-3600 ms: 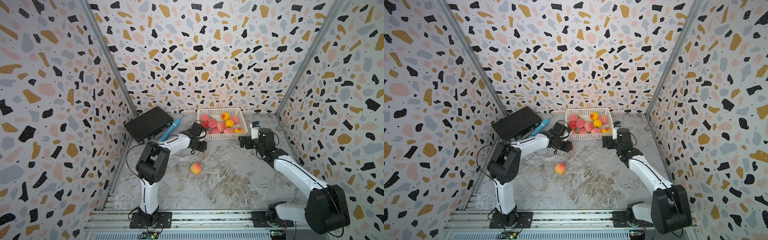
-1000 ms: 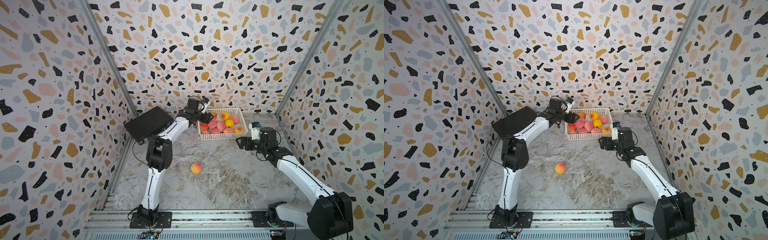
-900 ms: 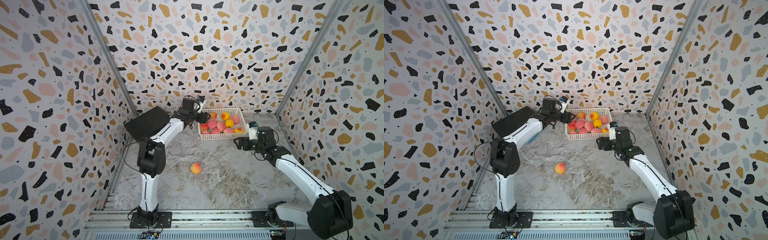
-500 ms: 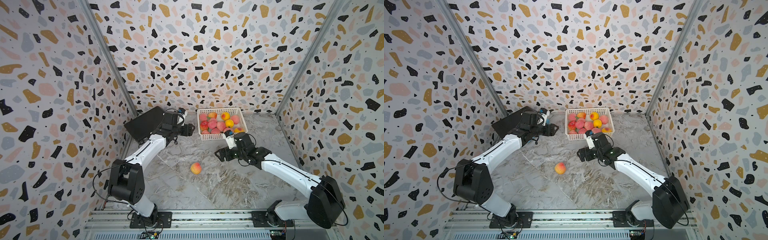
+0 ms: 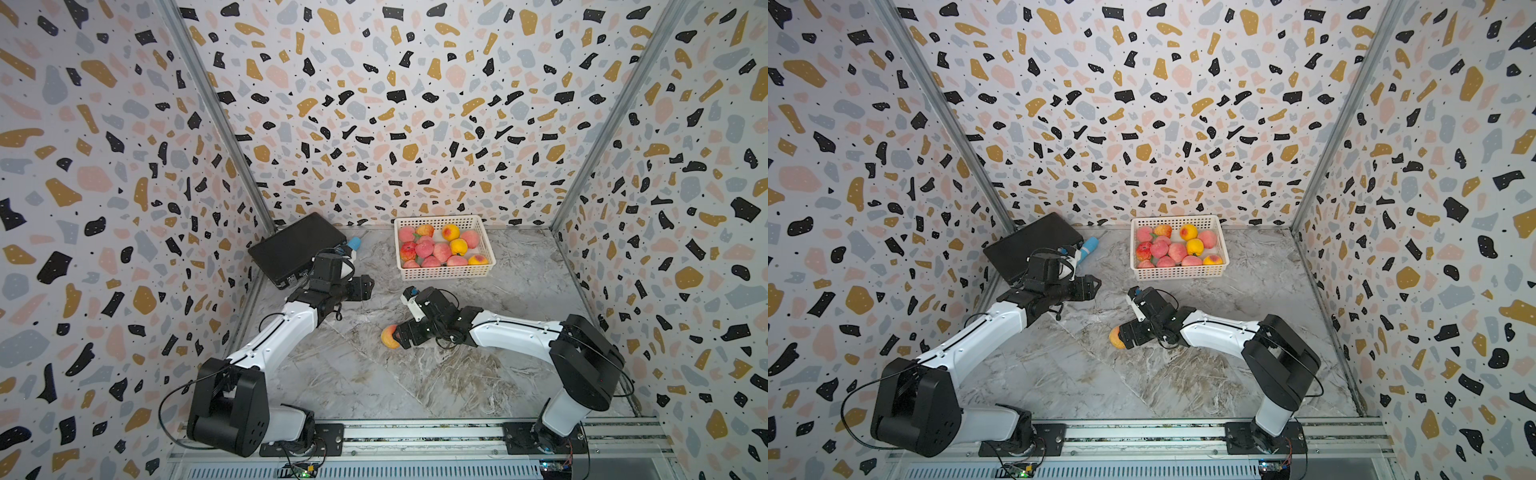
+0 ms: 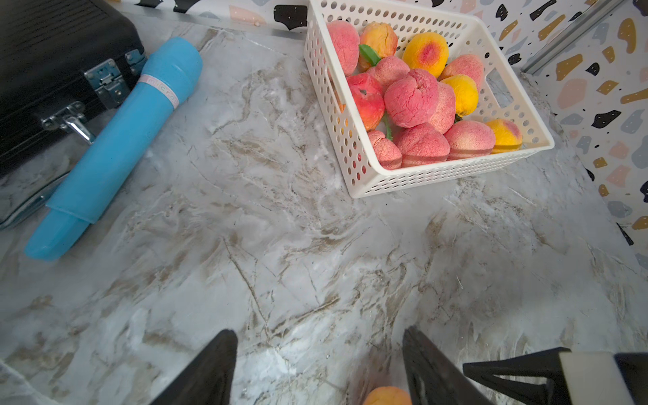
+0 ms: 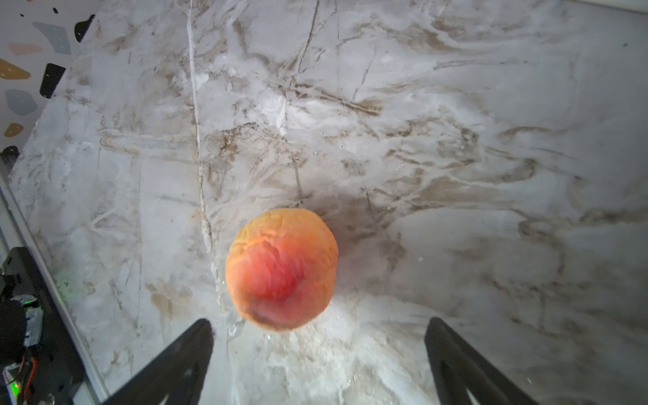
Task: Put the peaches into the basket
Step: Pick up the peach from the center of the board.
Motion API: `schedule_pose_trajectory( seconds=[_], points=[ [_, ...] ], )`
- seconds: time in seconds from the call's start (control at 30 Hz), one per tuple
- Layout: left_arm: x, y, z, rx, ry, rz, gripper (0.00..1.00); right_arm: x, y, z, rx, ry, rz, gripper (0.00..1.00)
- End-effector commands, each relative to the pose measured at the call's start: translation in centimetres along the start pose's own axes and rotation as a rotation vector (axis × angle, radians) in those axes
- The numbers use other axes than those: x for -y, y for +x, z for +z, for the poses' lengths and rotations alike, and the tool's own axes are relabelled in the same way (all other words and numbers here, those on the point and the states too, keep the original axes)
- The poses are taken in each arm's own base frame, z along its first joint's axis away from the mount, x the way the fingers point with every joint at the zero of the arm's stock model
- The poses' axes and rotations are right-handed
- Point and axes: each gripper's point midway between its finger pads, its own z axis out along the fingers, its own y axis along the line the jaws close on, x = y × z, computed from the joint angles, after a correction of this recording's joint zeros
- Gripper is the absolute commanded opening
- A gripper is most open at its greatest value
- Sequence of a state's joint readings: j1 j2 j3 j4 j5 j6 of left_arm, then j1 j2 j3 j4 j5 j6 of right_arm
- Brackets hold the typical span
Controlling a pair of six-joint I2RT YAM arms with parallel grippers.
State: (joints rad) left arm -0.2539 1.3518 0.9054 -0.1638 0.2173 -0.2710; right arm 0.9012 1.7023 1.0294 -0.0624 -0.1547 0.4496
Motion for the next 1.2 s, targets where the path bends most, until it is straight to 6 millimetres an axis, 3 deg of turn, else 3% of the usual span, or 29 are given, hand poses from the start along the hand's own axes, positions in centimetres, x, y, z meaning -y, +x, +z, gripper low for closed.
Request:
schedule_pose_trajectory(
  seconds=[0.0, 0.33, 0.47, 0.7, 0.83, 0.97, 1.17],
  points=[
    [-0.7, -0.5, -0.4, 0.036, -0.019, -0.004, 0.75, -2.1, -3.2, 0.1, 0.08, -0.063, 0.013, 0.97],
    [-2.1, 0.3, -0.3, 0.033, -0.032, -0.028, 0.76, -3.1, -2.2, 2.9, 0.007, -0.063, 0.01, 0.91],
    [-2.4, 0.5, -0.2, 0.034, -0.033, -0.036, 0.76, -3.0, -0.4, 3.6, -0.056, -0.042, 0.012, 0.9],
    [-2.5, 0.8, -0.2, 0.037, -0.024, -0.047, 0.76, -2.6, -0.3, 4.0, -0.071, -0.009, 0.0, 0.76],
    [-2.6, 0.9, -0.2, 0.037, -0.023, -0.05, 0.76, -2.6, -1.1, 2.6, -0.06, 0.02, -0.035, 0.65],
    [-2.3, 1.2, 0.1, 0.032, 0.002, -0.062, 0.76, -2.5, -2.6, -0.3, -0.02, 0.062, -0.091, 0.61],
    [-1.6, 1.6, 0.0, 0.038, 0.047, -0.082, 0.75, 1.7, -7.6, -5.8, 0.087, 0.193, -0.146, 0.6]
  ],
)
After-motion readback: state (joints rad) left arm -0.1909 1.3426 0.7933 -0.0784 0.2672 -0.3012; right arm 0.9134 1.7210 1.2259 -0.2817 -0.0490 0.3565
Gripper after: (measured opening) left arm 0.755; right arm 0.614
